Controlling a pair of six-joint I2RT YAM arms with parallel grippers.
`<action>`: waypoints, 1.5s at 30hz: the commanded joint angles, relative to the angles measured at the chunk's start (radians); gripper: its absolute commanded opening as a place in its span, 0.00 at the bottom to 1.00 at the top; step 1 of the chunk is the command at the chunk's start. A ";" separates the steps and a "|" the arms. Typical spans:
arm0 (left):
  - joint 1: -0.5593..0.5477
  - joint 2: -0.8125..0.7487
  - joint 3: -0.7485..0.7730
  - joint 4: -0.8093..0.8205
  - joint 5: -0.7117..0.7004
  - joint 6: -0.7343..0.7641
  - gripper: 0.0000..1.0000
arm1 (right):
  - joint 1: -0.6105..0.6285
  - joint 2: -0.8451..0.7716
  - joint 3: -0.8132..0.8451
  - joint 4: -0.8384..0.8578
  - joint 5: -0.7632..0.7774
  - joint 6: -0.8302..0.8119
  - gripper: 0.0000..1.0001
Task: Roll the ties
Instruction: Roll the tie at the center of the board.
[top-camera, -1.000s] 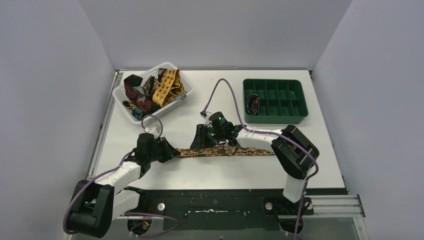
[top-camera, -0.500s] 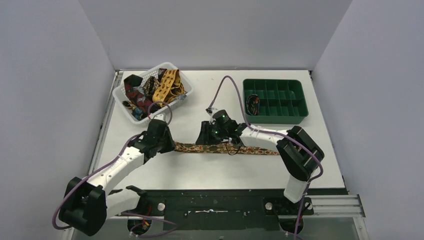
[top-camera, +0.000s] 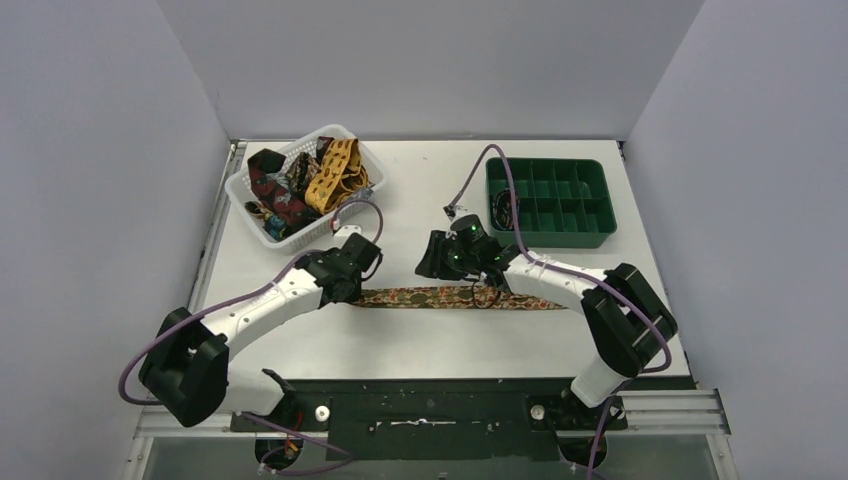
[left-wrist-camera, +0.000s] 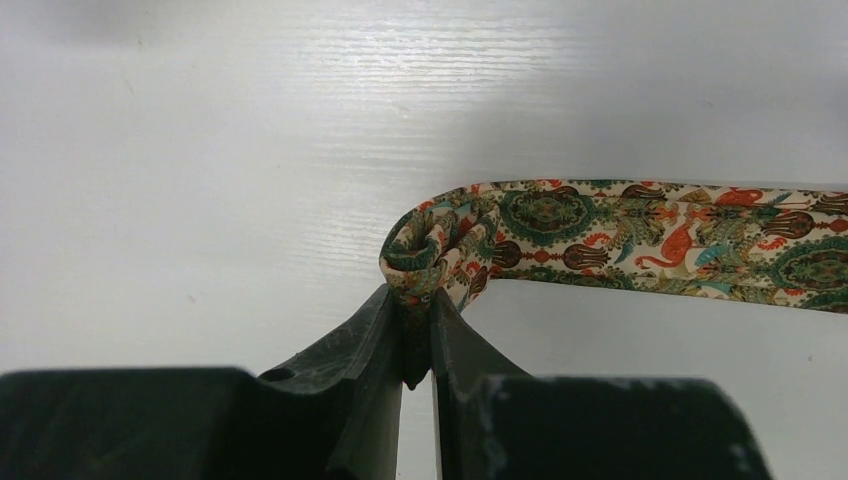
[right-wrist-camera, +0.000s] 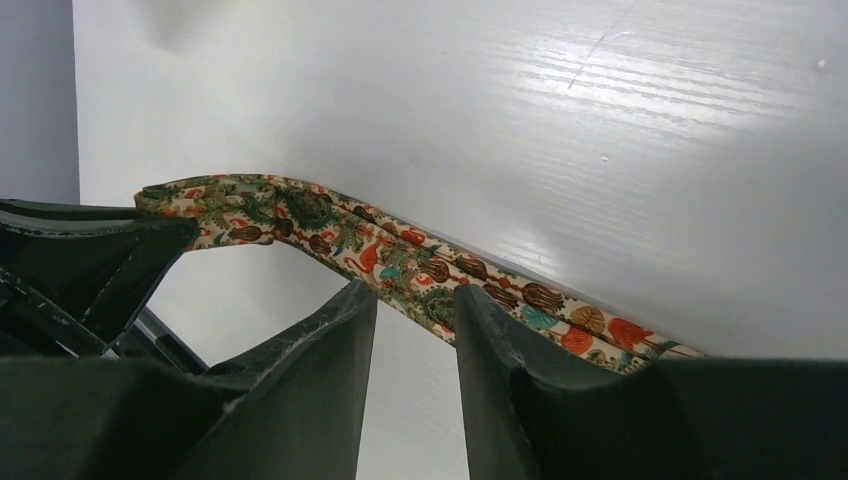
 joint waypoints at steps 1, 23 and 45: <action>-0.067 0.065 0.087 -0.084 -0.165 -0.043 0.12 | -0.015 -0.062 -0.021 0.009 0.058 0.020 0.36; -0.240 0.310 0.238 -0.092 -0.251 -0.163 0.17 | -0.106 -0.127 -0.101 0.009 0.075 0.074 0.38; -0.239 0.284 0.241 0.121 -0.012 -0.149 0.51 | -0.135 -0.146 -0.122 0.057 -0.017 0.028 0.47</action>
